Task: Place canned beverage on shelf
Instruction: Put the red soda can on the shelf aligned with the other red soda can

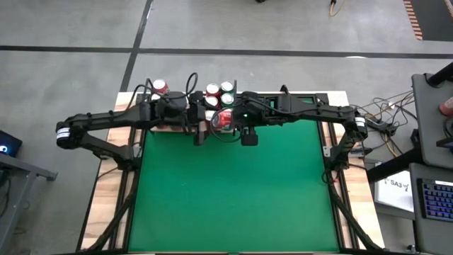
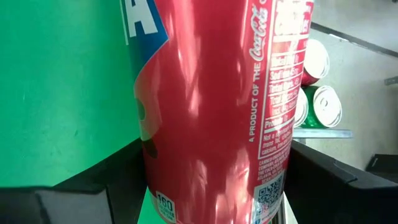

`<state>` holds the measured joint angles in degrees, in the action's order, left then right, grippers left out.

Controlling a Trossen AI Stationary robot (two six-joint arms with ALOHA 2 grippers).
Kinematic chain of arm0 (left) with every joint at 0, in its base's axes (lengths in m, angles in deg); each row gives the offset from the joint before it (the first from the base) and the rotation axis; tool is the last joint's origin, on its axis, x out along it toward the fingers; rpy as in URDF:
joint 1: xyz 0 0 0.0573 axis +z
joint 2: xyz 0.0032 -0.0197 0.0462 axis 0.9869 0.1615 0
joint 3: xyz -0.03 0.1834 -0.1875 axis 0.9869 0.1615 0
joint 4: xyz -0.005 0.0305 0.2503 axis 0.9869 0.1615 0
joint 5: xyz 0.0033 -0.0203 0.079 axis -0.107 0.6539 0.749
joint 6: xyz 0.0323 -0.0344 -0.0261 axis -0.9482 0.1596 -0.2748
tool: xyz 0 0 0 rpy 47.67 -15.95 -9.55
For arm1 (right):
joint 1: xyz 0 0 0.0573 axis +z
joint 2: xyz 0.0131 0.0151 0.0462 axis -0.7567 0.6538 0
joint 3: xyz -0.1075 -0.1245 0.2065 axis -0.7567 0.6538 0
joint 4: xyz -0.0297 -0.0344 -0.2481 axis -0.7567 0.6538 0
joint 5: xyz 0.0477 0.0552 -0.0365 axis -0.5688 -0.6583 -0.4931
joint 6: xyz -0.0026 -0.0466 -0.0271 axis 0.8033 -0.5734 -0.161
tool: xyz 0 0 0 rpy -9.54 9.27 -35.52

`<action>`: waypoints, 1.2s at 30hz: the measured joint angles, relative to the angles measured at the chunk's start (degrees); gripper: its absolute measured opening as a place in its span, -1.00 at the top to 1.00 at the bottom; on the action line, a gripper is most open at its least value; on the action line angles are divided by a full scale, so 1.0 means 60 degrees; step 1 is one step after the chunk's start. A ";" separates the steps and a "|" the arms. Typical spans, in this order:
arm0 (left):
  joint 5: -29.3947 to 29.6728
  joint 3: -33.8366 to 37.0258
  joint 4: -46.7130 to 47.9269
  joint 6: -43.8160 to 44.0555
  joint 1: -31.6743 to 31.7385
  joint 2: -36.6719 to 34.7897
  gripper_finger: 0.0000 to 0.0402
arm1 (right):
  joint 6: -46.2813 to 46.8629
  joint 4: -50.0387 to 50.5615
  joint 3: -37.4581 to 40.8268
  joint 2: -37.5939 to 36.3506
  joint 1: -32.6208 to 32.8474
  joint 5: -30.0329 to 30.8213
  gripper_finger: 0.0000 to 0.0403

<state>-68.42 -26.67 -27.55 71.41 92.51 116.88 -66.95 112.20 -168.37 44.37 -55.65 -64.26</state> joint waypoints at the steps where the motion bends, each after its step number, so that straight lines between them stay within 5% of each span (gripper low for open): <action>1: 0.0019 0.0000 -0.0032 0.0019 -0.0024 0.0064 -0.82 | -0.0004 0.0049 0.0000 0.0000 0.0000 -0.0008 -0.43; 18: 0.0129 0.0007 -0.0942 0.0387 -0.0039 0.0610 -0.81 | 0.0189 -0.0051 0.0000 -0.0007 -0.0004 -0.0003 -0.43; 25: 0.0679 0.0007 -0.0954 0.0687 -0.0048 0.0650 -0.43 | 0.0149 -0.0035 0.0002 -0.0007 -0.0004 -0.0019 -0.43; 30: 0.0661 0.0007 -0.0913 0.0781 -0.0063 0.0565 -0.40 | 0.0193 -0.0090 0.0004 -0.0007 -0.0004 -0.0052 -0.43; 36: 0.0710 -0.0081 -0.0794 0.1108 -0.0153 0.0476 -0.40 | 0.0398 -0.0149 -0.0001 -0.0007 0.0000 -0.0055 -0.69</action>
<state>-64.16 -27.16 -32.32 78.06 91.59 119.74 -64.56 111.30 -168.37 44.33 -55.65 -64.59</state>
